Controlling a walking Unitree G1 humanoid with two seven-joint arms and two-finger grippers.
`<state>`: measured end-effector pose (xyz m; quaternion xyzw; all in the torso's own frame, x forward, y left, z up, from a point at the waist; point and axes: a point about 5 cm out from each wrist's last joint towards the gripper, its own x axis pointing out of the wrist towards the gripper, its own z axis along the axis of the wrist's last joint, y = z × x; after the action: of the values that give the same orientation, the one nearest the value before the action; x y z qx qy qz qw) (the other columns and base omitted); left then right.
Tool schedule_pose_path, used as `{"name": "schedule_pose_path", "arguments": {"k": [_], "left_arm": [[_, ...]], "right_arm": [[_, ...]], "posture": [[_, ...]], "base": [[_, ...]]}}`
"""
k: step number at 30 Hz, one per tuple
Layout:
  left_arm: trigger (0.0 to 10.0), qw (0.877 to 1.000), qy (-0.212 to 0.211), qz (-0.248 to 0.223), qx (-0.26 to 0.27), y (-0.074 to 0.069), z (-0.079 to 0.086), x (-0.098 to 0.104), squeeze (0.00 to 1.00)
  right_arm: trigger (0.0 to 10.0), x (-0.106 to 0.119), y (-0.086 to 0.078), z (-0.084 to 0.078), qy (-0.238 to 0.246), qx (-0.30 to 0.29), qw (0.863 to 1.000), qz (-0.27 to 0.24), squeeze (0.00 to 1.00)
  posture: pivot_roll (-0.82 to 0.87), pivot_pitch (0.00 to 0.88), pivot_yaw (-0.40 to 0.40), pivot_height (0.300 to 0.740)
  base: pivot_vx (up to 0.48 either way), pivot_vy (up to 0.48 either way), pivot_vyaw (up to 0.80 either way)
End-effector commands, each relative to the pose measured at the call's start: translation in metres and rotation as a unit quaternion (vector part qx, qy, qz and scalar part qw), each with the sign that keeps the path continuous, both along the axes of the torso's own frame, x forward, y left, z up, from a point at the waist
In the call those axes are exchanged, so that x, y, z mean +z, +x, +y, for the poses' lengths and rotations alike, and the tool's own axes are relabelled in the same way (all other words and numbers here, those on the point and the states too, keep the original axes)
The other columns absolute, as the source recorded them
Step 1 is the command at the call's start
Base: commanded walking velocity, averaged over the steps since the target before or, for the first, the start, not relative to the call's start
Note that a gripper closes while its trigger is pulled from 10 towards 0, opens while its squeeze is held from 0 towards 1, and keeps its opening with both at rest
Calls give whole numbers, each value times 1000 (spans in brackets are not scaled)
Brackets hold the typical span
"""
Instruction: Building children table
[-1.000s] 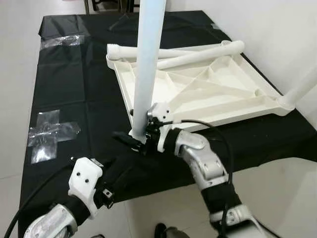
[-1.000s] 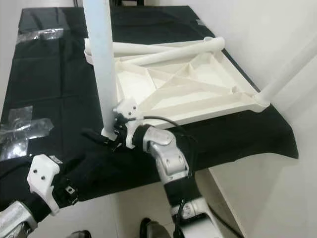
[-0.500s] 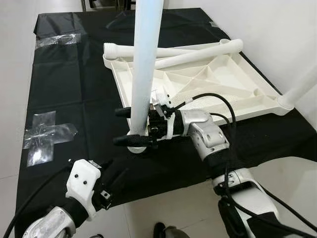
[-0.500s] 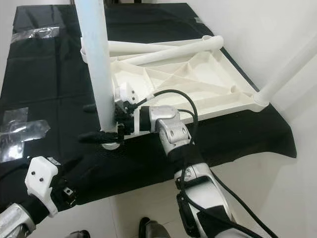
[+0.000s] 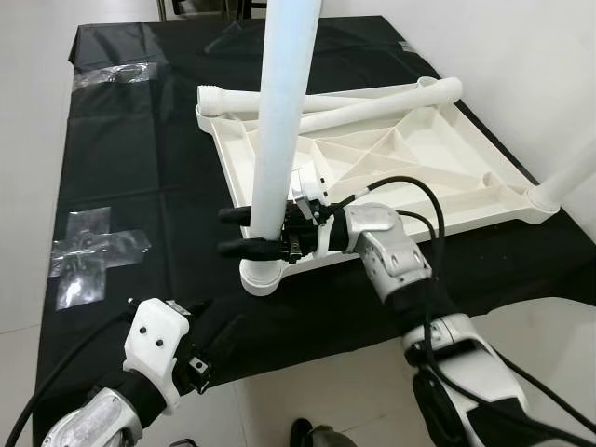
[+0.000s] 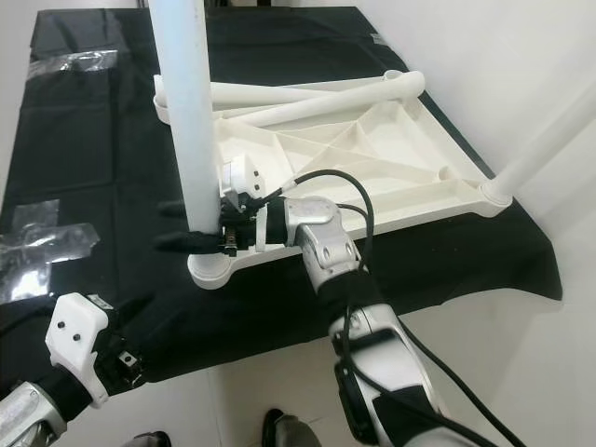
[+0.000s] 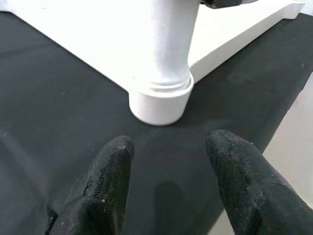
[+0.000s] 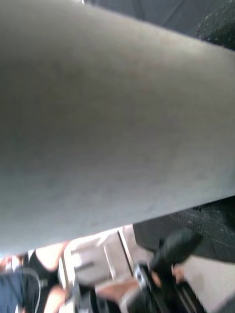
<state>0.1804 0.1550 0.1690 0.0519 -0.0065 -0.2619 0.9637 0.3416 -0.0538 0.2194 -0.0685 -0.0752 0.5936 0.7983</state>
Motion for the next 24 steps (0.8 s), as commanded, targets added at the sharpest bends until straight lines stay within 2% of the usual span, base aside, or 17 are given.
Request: {"name": "schedule_pose_path", "arguments": {"k": [1,2,3,4,7,10,12,14,15,17,18,19,21,22,23,24], "left_arm": [[10000,1000,-1,8,-4,-4,1,0,0],[10000,1000,-1,10,-6,-5,1,-1,0],[10000,1000,-3,12,-10,-4,1,-1,0],[10000,1000,-5,13,-14,-4,0,-1,0],[10000,1000,-5,13,-21,-3,-3,-1,0],[10000,1000,-4,10,-20,-2,-3,0,0],[10000,1000,-2,5,-9,-2,1,1,0],[10000,1000,0,5,-5,-2,2,1,0],[10000,1000,0,5,-3,-2,3,1,0],[10000,1000,0,5,-3,-2,3,1,0],[10000,1000,0,5,-4,-2,3,1,0],[10000,1000,-1,5,-9,-1,1,1,0],[10000,1000,-1,5,-9,-1,1,1,0],[10000,1000,-2,5,-11,0,0,1,0],[10000,1000,-2,5,-11,0,0,1,0],[10000,1000,-3,5,-11,0,-1,1,0]], "right_arm": [[0,-41,5,-26,-62,-186,978,77,0],[0,-54,-9,-31,-70,-261,958,100,0],[0,-59,-22,-30,-72,-303,945,104,0],[0,-60,-30,-28,-70,-317,940,103,0],[0,-56,-29,-22,-53,-339,935,94,0],[0,-54,-26,-17,-46,-340,935,91,0],[0,-53,-25,-5,-33,-331,938,94,0],[0,-52,-27,-1,-31,-332,938,96,0],[4314,-52,-29,3,-34,-328,939,100,0],[4314,-52,-29,3,-34,-328,939,100,0],[10000,-48,-33,7,-20,-321,941,105,0],[10000,-33,-29,11,21,-260,959,113,1000],[10000,-33,-29,11,21,-260,959,113,1000],[10000,-26,-26,12,40,-236,964,113,1000],[10000,-26,-26,12,40,-236,964,113,1000],[10000,-15,-22,10,63,-185,976,99,1000]], "posture": [[159,282,-131,740],[154,283,-128,740],[143,278,-118,740],[143,278,-118,740],[153,268,-118,740],[163,266,-125,740],[171,264,-130,740],[172,264,-130,740],[171,262,-129,740],[171,262,-129,740],[170,259,-127,740],[168,255,-126,740],[168,255,-126,740],[169,255,-125,740],[169,255,-125,740],[173,251,-129,740]], "base": [[0,0,0],[0,0,0],[0,0,0],[0,0,0],[0,0,0],[0,0,0],[0,0,0],[0,0,0],[0,0,0],[0,0,0],[0,0,0],[0,0,0],[0,0,0],[0,0,0],[0,0,0],[0,0,0]]}}
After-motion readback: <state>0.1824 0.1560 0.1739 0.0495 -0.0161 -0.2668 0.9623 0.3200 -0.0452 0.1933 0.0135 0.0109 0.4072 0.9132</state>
